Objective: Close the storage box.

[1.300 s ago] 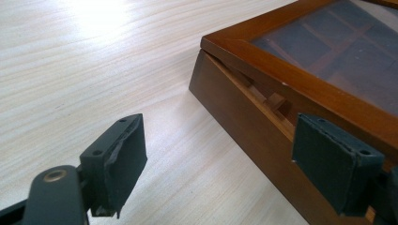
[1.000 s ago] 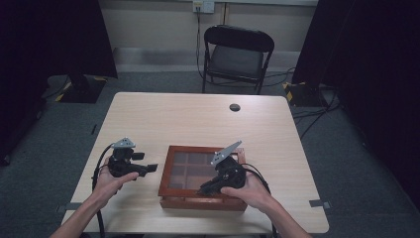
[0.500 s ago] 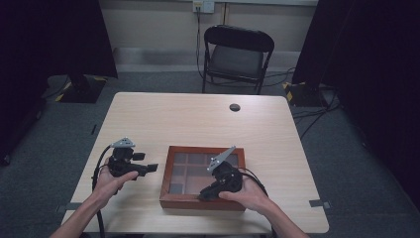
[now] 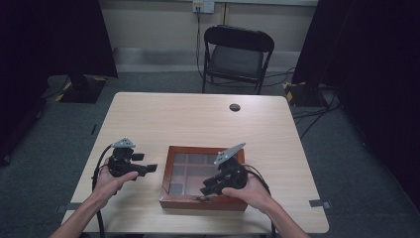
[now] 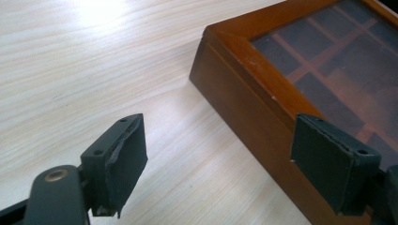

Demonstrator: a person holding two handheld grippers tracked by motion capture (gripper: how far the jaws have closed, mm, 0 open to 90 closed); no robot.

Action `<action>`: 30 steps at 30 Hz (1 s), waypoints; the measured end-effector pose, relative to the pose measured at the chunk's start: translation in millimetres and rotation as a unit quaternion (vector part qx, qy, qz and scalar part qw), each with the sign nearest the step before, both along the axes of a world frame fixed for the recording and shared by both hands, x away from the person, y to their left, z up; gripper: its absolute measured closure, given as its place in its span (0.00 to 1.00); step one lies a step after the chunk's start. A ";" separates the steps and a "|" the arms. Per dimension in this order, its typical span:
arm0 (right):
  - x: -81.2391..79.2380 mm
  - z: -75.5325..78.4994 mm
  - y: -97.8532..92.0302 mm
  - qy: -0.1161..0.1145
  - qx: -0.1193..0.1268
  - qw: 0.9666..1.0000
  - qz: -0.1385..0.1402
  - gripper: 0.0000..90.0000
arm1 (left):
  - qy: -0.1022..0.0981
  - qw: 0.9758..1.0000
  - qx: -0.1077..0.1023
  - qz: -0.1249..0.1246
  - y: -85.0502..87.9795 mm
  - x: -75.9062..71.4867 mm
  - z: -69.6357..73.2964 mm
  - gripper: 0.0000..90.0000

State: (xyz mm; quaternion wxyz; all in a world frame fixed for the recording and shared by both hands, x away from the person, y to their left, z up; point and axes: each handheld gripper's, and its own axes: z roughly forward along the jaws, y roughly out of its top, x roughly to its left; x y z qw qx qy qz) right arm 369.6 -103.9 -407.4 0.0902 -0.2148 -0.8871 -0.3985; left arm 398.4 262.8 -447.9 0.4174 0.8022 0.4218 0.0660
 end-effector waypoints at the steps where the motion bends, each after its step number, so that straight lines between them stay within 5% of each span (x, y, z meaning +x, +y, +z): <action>1: 1.7 2.2 -3.4 -0.005 0.003 1.000 -0.012 0.63 | 0.002 1.000 0.000 0.000 0.3 0.2 -0.3 0.21; 4: 5.9 6.5 -13.3 -0.019 0.012 0.999 -0.049 0.53 | 0.003 1.000 -0.006 -0.006 2.4 0.9 0.2 0.21; 7: 9.5 11.7 -33.5 -0.040 -0.004 0.990 -0.133 0.29 | 0.004 1.000 -0.007 0.002 4.8 2.1 0.7 0.21; 9: 10.0 12.1 -37.5 -0.040 -0.001 0.989 -0.143 0.27 | 0.003 1.000 -0.006 0.004 6.4 2.7 1.1 0.21; 13: 12.9 11.8 -64.4 -0.044 0.002 0.979 -0.197 0.20 | 0.003 1.000 0.002 0.010 10.8 4.1 1.0 0.20; 15: 13.7 9.8 -78.8 -0.048 -0.004 0.972 -0.228 0.19 | 0.008 1.000 0.011 0.017 12.0 5.6 -1.1 0.20; 17: 14.7 6.7 -91.5 -0.062 -0.034 0.959 -0.276 0.18 | 0.016 0.999 0.025 0.022 12.9 6.9 -3.8 0.20; 19: 17.5 1.8 -105.6 -0.053 -0.030 0.953 -0.296 0.17 | 0.022 0.998 0.051 0.027 15.9 7.1 -7.7 0.20; 20: 18.5 -1.7 -115.0 -0.051 -0.033 0.948 -0.313 0.17 | 0.022 0.998 0.051 0.030 17.3 6.3 -9.7 0.20; 23: 21.1 -9.8 -129.6 -0.046 -0.042 0.939 -0.338 0.17 | 0.034 0.997 0.060 0.037 22.9 6.5 -13.6 0.19; 26: 28.6 -25.6 -146.8 -0.027 -0.055 0.921 -0.385 0.17 | 0.058 0.993 0.086 0.060 26.7 9.2 -22.2 0.19; 30: 34.4 -46.0 -155.5 0.015 -0.094 0.911 -0.402 0.17 | 0.060 0.991 0.096 0.075 30.5 13.0 -33.1 0.18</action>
